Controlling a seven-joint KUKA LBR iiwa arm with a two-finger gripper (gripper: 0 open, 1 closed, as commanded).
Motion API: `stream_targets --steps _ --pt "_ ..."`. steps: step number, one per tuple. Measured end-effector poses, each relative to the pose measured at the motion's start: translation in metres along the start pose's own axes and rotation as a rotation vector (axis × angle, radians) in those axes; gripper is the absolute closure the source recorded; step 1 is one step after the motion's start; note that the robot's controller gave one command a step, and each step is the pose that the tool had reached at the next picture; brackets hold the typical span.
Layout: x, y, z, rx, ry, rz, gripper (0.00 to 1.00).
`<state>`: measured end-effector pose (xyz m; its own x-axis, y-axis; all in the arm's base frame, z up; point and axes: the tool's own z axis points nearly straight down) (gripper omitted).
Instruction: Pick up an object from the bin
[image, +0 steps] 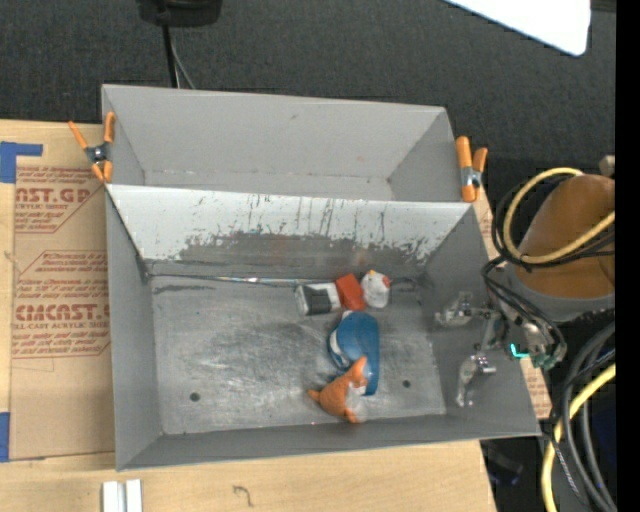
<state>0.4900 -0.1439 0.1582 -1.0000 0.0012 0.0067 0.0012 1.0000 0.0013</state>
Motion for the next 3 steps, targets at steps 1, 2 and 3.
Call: stream_targets --steps 1,2,3 --pt "-0.002 0.000 -0.004 0.002 -0.007 -0.002 0.00" --pt "-0.003 0.005 0.002 0.005 -0.015 -0.002 0.00" --pt "-0.005 0.043 0.029 -0.003 -0.001 0.009 0.00"
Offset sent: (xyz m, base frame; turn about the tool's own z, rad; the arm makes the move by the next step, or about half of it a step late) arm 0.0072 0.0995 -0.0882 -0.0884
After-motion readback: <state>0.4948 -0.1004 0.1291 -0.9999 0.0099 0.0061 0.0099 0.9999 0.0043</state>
